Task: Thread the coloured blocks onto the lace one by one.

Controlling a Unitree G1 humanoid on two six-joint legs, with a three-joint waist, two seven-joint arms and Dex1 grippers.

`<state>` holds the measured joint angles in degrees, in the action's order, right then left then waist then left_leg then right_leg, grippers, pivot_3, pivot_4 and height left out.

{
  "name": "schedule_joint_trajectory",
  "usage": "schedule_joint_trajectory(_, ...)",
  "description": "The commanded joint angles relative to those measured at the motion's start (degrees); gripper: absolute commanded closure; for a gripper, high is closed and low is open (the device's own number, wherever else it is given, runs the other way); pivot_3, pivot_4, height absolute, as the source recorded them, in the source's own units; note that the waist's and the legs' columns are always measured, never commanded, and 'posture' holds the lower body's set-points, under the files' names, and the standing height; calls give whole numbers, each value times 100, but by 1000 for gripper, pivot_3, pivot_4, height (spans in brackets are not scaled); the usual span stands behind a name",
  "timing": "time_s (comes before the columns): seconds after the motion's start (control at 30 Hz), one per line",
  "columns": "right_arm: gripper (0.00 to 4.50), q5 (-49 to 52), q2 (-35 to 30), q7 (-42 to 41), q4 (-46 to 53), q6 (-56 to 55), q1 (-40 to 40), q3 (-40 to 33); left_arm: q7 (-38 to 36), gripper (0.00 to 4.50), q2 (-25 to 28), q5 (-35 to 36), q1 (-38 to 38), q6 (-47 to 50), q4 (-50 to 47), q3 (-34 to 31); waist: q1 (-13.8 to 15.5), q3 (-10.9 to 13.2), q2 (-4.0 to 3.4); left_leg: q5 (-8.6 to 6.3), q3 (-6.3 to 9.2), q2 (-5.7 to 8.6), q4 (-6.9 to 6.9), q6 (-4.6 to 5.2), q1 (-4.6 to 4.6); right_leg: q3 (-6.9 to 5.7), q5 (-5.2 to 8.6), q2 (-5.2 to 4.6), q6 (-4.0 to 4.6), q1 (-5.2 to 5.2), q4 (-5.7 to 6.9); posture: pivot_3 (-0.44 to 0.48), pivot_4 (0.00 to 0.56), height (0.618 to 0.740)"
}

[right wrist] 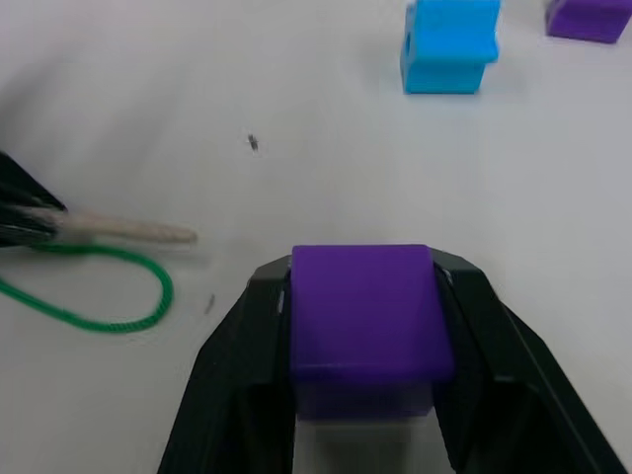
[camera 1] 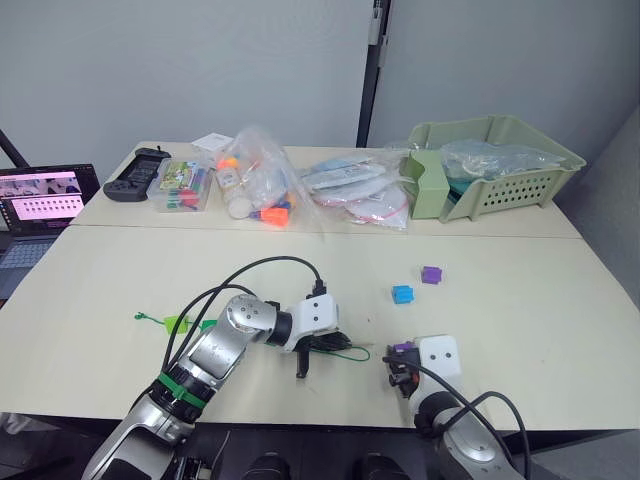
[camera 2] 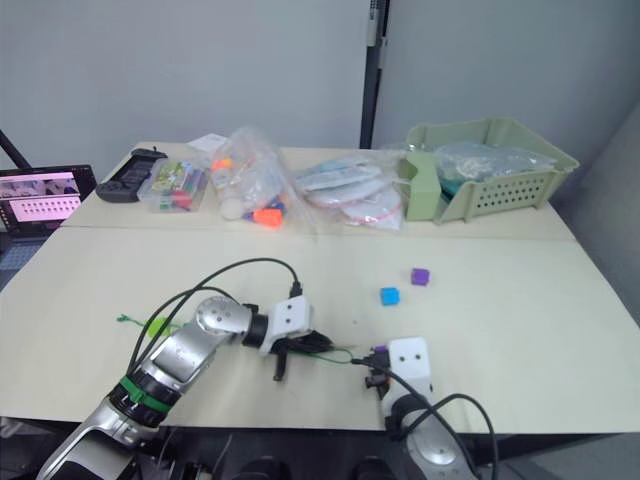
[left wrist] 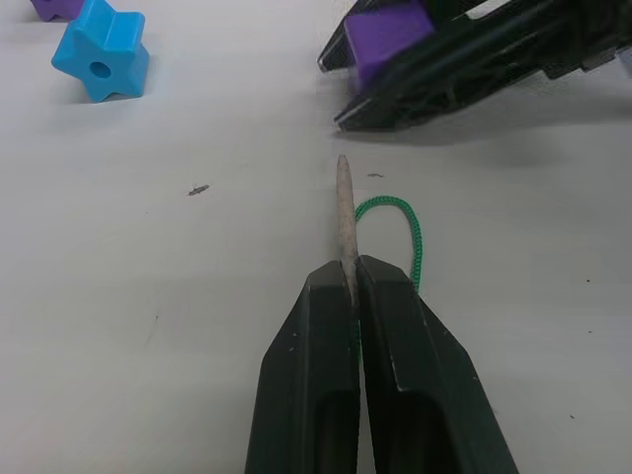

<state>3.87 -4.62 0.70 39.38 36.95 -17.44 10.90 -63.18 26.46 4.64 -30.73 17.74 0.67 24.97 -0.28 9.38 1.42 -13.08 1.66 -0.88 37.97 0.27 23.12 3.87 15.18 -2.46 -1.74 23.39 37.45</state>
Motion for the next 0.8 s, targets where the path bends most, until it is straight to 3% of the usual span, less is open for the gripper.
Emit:
schedule_joint_trajectory(0.03,2806,293,199,-38,-1,142,-231,-184,-16,4500,19,61,-45,13,-176,-119,14,0,0,0,7,-2,0,0,-1,-5,2,3,3,-1,3,0,150,740)
schedule_joint_trajectory(0.07,2271,366,165,-94,134,174,-226,-263,-13,4500,22,58,-48,11,-166,-124,24,0,0,0,13,-3,0,0,-2,-10,4,5,7,-1,7,0,150,740)
schedule_joint_trajectory(0.3,17,1101,-832,-1048,1254,912,176,-1108,25,4500,19,50,-17,35,-186,-142,4,0,-1,0,8,9,0,0,4,-2,13,-8,11,-1,7,0,150,740)
schedule_joint_trajectory(0.43,17,2383,-2273,-2615,1529,1301,799,-2193,81,4500,32,41,16,59,-201,-177,-52,1,1,0,-3,13,19,0,-3,8,2,-12,-10,-22,-6,0,150,740)
schedule_joint_trajectory(0.53,17,3357,-3293,-3877,1142,1425,1285,-2597,76,4500,39,59,0,71,-190,-197,-72,3,4,0,-5,9,22,1,-13,8,2,-5,-13,-30,-10,0,150,740)
schedule_joint_trajectory(0.67,17,3126,-4652,-5661,-240,673,1967,-1947,6,4500,87,78,31,129,-300,-174,-72,4,6,0,-6,5,19,1,-20,6,1,2,-11,-40,-21,0,150,740)
schedule_joint_trajectory(0.8,17,1990,-5099,-6591,-1652,-823,2575,-837,-82,4500,181,171,49,417,-633,-205,-69,5,6,0,-11,6,19,1,-15,9,-1,0,-12,-36,-31,0,150,740)
